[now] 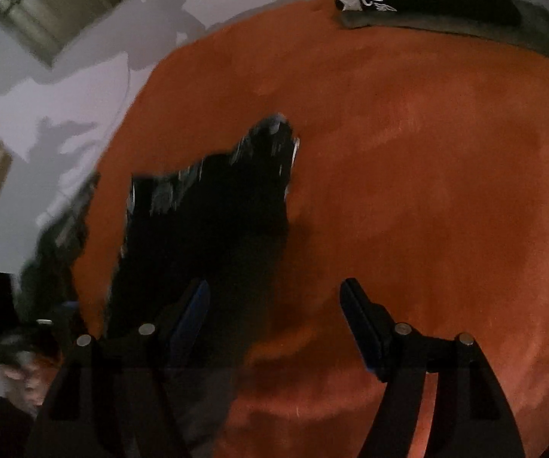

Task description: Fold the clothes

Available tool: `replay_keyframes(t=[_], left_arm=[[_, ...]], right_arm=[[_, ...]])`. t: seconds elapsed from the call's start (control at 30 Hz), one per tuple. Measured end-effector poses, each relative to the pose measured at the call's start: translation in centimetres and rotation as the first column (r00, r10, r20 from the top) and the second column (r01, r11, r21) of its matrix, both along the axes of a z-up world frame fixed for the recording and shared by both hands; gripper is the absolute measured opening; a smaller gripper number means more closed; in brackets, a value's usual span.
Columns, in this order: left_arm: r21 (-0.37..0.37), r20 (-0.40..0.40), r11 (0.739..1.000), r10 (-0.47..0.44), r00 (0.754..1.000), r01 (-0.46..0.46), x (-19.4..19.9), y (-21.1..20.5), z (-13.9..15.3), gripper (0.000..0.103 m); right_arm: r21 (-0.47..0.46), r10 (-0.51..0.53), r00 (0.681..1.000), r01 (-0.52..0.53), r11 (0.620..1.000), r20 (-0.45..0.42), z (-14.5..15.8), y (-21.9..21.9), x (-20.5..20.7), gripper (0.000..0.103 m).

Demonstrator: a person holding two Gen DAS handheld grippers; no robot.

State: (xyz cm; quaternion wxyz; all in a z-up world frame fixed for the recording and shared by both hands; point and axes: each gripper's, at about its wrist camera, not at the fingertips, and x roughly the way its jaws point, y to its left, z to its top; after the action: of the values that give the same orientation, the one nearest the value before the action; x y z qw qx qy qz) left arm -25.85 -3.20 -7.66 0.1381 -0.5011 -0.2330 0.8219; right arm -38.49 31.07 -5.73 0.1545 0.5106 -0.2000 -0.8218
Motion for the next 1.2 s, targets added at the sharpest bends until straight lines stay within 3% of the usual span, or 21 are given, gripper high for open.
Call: replay_keyframes(t=[0.1, 0.2, 0.27, 0.37, 0.67, 0.7, 0.73, 0.77, 0.8, 0.87, 0.93, 1.03, 1.07, 1.13, 1.2], left_arm=[[-0.088, 0.051, 0.996, 0.032, 0.998, -0.027, -4.0, 1.3, -3.6, 0.047], [-0.24, 0.047, 0.966, 0.106, 0.993, -0.092, -6.0, 2.1, -5.4, 0.002], [-0.278, 0.008, 0.945, 0.18, 0.984, -0.171, -5.8, 1.2, -5.3, 0.002], [-0.268, -0.009, 0.934, 0.241, 0.97, -0.235, -5.2, -0.4, -5.2, 0.001], [-0.25, -0.011, 0.944, 0.221, 0.975, -0.217, -6.0, -0.5, -5.6, 0.002], [-0.247, -0.014, 0.945, 0.219, 0.976, -0.216, -6.0, -0.4, -5.7, 0.002], [-0.245, -0.02, 0.945, 0.218, 0.976, -0.216, -5.9, -0.3, -5.6, 0.002], [-0.242, -0.024, 0.946, 0.218, 0.976, -0.217, -6.0, -0.1, -5.6, 0.002], [-0.229, -0.025, 0.949, 0.216, 0.976, -0.216, -6.0, -0.1, -5.6, 0.002], [-0.188, -0.027, 0.96, 0.205, 0.978, -0.206, -5.6, -0.3, -5.6, 0.002], [-0.181, -0.029, 0.964, 0.193, 0.981, -0.195, -5.5, 0.0, -5.5, 0.002], [-0.199, -0.034, 0.962, 0.184, 0.982, -0.187, -5.6, 0.5, -5.6, 0.002], [-0.201, -0.033, 0.962, 0.184, 0.982, -0.187, -5.7, 0.5, -5.6, 0.002], [-0.192, -0.026, 0.963, 0.189, 0.982, -0.191, -6.0, 0.4, -5.5, 0.002], [-0.181, -0.011, 0.962, 0.206, 0.979, -0.204, -6.3, -0.1, -5.0, 0.002]], right_arm=[[-0.058, -0.016, 1.0, 0.016, 0.998, 0.004, -0.9, 1.3, -2.3, 0.071], [-0.043, 0.001, 1.0, 0.0, 0.999, 0.019, -1.3, 2.2, -4.3, 0.064], [-0.069, 0.0, 1.0, 0.002, 0.998, 0.018, -1.2, 2.9, -5.1, 0.064], [-0.137, -0.015, 1.0, 0.016, 0.99, 0.006, -1.0, 3.9, -6.0, 0.064], [-0.137, 0.073, 0.996, -0.065, 0.988, 0.053, -2.7, -1.0, -9.6, 0.063], [-0.124, 0.068, 0.996, -0.061, 0.99, 0.056, -2.9, -1.7, -9.9, 0.056], [-0.103, 0.061, 0.997, -0.055, 0.993, 0.057, -3.0, -2.2, -10.2, 0.02], [-0.077, 0.064, 0.997, -0.061, 0.995, 0.046, -2.7, -2.7, -10.4, 0.001], [-0.065, 0.066, 0.998, -0.065, 0.996, 0.0, -1.6, -2.8, -10.1, 0.001], [-0.125, 0.045, 0.985, -0.066, 0.99, -0.166, 1.6, -2.0, -8.3, 0.001], [-0.111, 0.026, 0.976, -0.05, 0.993, -0.215, 2.5, -1.4, -7.1, 0.001], [0.046, 0.042, 0.988, -0.036, 0.998, -0.151, 0.5, -1.9, -7.6, 0.001], [0.052, 0.042, 0.993, -0.037, 0.998, -0.113, -0.5, -1.7, -8.0, 0.001], [0.029, 0.039, 0.999, -0.039, 0.999, 0.015, -2.8, -0.9, -9.1, 0.003], [-0.081, 0.012, 0.993, -0.002, 0.997, 0.119, -4.3, 0.7, -9.9, 0.007]])
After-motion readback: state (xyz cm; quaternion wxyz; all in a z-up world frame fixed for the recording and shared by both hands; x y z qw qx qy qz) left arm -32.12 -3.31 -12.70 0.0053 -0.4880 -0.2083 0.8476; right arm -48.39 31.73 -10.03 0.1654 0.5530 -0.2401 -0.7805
